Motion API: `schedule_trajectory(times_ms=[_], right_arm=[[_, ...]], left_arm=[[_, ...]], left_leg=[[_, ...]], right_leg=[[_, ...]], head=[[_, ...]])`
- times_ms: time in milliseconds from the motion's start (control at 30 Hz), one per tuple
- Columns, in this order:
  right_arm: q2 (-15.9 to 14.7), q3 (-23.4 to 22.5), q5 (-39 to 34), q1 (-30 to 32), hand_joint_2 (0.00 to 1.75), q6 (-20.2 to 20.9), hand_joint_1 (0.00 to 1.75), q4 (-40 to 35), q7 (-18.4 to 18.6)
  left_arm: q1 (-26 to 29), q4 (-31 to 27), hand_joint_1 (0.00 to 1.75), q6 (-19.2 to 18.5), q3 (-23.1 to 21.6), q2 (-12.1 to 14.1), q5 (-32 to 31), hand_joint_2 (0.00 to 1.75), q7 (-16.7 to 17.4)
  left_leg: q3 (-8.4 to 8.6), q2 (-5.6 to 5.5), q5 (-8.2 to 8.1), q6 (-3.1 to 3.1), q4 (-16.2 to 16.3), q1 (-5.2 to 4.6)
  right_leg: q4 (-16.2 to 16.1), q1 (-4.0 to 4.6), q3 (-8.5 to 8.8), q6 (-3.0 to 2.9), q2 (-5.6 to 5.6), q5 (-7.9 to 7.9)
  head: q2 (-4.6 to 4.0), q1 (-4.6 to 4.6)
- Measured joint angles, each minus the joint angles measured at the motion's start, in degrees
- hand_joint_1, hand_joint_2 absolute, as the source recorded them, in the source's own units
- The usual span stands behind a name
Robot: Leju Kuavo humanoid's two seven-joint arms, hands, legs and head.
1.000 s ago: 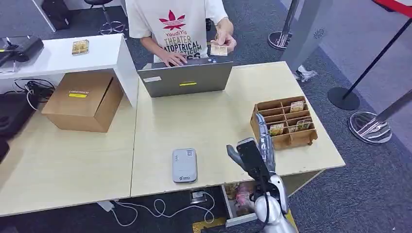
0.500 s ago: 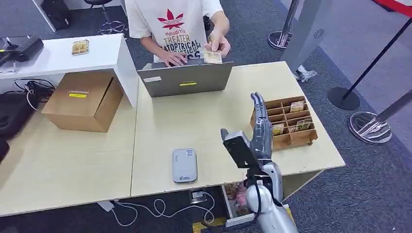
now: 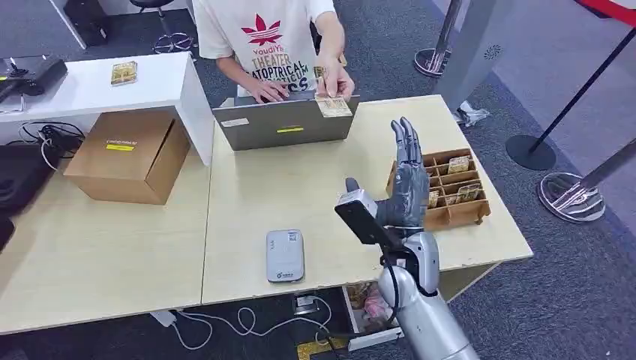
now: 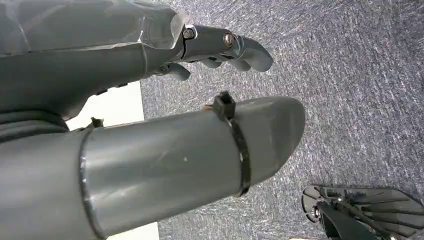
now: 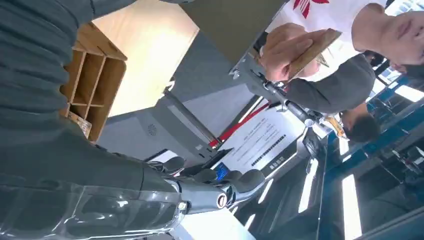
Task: Pass the card to the sensor for recognition and then transmit it.
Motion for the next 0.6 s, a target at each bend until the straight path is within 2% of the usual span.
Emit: schedule_trajectory(times_ms=[167,233,333,400,433,500,567,600], right_arm=[[-0.2,0.5,0.3,-2.1,1.75,0.2,0.02,2.1,0.0],[-0.2,1.2,0.3,-4.1,1.75,0.4,0.1,4.0,0.0],[-0.2,1.9,0.3,-6.9,1.75,0.7,0.12,6.9,0.0],[-0.2,2.3,0.4,-8.4,1.75,0.7,0.19,8.5,0.0],[-0.2,2.5,0.4,-8.9,1.75,0.7,0.31,9.1,0.0],[-0.2,2.6,0.6,-9.5,1.75,0.7,0.38,10.1,0.1],[-0.2,2.7,0.7,-9.8,1.75,0.7,0.35,10.8,0.3],[-0.2,2.7,0.7,-10.0,1.75,0.8,0.38,11.0,0.4]], left_arm=[[0.0,0.0,0.0,0.0,0.0,0.0,0.2,0.0,0.5],[0.0,0.0,0.0,0.0,0.0,0.0,0.5,0.0,0.6],[0.0,0.0,0.0,0.0,0.0,0.2,0.5,0.0,0.6],[0.0,0.0,0.0,-0.2,0.0,0.3,0.2,0.0,0.6],[0.0,0.0,0.0,-0.3,-0.1,0.3,0.1,0.0,0.6],[0.0,0.0,0.0,-0.3,-0.1,0.3,-0.1,0.0,0.6],[0.0,0.0,0.0,-0.4,-0.3,0.3,-0.2,0.0,0.6],[0.0,0.0,0.0,-0.4,-0.4,0.4,-0.2,0.0,0.7]], left_leg=[[-0.01,0.02,0.0,0.0,0.0,0.0],[0.0,0.06,0.01,-0.01,0.0,0.0],[0.0,0.02,0.04,0.0,0.0,0.0],[0.0,0.03,0.04,0.0,0.0,0.0],[0.01,0.03,0.04,0.0,0.0,0.0],[0.01,0.02,0.04,-0.01,0.0,0.0],[0.0,0.01,0.04,-0.01,0.0,0.0],[-0.01,0.02,0.04,-0.01,0.0,0.0]], right_leg=[[0.0,0.0,0.0,-0.01,0.03,0.01],[0.0,0.0,0.0,-0.01,0.04,0.01],[0.0,0.0,0.0,-0.01,0.02,0.02],[0.0,0.0,0.0,-0.01,0.03,0.02],[0.0,0.0,0.0,-0.01,0.03,0.02],[0.0,0.0,0.0,-0.01,0.02,0.02],[0.0,0.0,0.0,-0.01,0.02,0.02],[0.0,0.0,0.0,-0.01,0.02,0.02]], head=[[0.0,0.02],[0.0,0.02],[0.0,0.02],[0.0,0.0],[0.0,0.0],[0.0,0.0],[0.0,0.0],[0.0,0.02]])
